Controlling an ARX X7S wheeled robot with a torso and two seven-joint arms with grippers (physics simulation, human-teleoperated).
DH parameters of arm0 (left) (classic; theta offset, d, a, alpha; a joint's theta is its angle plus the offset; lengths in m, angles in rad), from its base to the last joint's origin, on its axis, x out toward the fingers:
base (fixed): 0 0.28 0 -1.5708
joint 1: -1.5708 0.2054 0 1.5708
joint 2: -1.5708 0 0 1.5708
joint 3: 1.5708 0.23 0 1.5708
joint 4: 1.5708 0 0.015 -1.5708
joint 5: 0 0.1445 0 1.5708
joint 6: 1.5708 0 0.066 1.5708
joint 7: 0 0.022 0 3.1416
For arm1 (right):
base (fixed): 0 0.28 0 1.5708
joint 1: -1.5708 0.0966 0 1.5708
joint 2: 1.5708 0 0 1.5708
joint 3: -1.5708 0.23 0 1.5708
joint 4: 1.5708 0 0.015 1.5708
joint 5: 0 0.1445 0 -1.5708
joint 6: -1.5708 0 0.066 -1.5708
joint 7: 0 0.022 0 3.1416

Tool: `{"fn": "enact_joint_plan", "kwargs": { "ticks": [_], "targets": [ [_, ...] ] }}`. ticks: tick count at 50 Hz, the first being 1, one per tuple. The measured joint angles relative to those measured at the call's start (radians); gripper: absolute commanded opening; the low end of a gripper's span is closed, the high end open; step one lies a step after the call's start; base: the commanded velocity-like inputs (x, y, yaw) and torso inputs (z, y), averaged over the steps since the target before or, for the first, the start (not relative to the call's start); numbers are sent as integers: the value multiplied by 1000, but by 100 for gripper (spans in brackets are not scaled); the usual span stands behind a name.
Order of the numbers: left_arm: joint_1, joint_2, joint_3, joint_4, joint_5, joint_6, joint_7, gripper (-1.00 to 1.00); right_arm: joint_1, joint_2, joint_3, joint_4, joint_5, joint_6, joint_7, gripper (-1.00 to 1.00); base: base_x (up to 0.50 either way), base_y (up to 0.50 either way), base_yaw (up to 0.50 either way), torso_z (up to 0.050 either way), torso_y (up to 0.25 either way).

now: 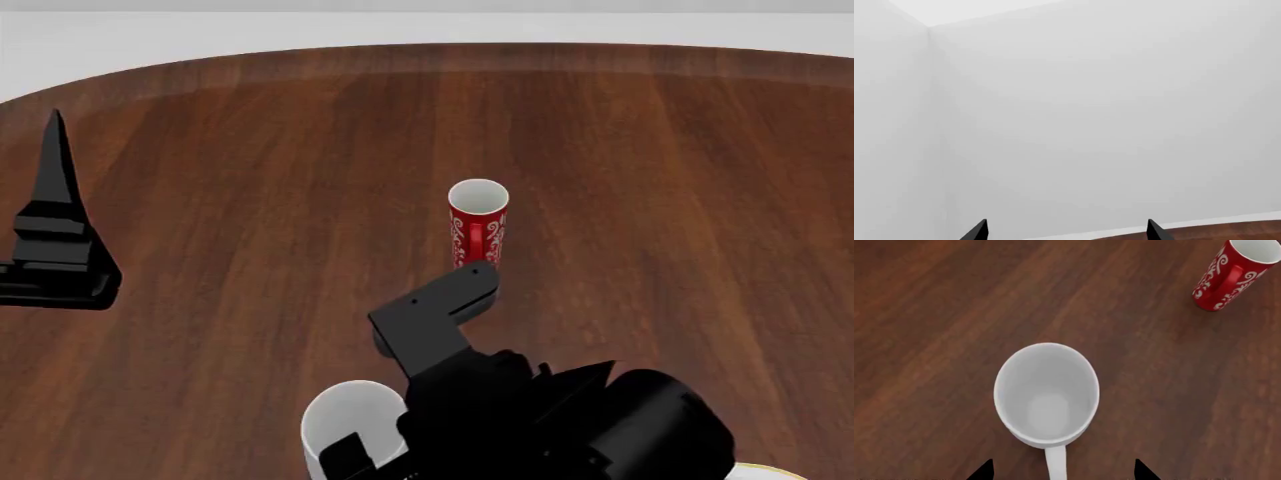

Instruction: Put the white mug on the plate.

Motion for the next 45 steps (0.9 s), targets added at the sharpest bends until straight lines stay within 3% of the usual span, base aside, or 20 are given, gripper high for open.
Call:
{"fn": "enact_joint_plan", "kwargs": {
  "ticks": [45],
  "targets": [
    [14,-17,-16,2,-22,11,-11,100,17,-59,-87,157,-77,-74,-95,100,0,0,0,0,0]
  ]
}}
